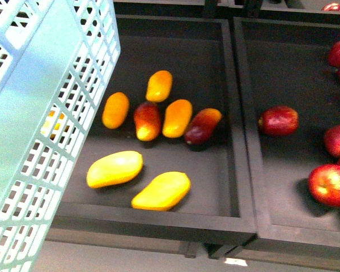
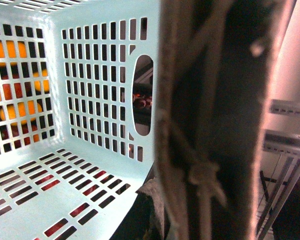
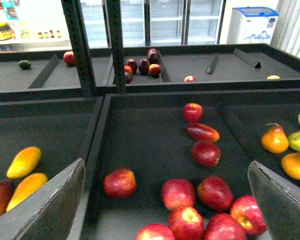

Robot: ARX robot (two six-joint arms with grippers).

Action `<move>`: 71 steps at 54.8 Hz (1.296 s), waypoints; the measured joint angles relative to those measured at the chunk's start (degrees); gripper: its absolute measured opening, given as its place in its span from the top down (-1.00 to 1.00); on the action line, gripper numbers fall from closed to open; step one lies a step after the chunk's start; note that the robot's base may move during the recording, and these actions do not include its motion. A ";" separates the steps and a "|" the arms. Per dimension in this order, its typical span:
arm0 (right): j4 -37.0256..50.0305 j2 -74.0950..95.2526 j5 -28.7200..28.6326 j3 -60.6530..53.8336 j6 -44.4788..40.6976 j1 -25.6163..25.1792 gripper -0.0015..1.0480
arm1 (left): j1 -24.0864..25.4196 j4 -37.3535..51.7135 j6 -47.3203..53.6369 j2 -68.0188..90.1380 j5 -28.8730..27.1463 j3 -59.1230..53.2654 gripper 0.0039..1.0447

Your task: Pick mango and avocado into basket

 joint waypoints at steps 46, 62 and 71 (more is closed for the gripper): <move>0.02 0.07 -0.22 0.00 0.00 -0.02 -0.83 | 0.00 0.00 0.00 0.15 0.04 0.00 0.93; -0.02 0.04 -0.61 -0.02 -0.02 -0.09 -0.83 | -0.02 0.00 0.09 0.15 0.00 -0.02 0.93; 0.00 0.04 -0.57 -0.04 0.00 -0.13 -0.83 | 0.11 0.00 1.09 -0.02 -1.60 0.00 0.93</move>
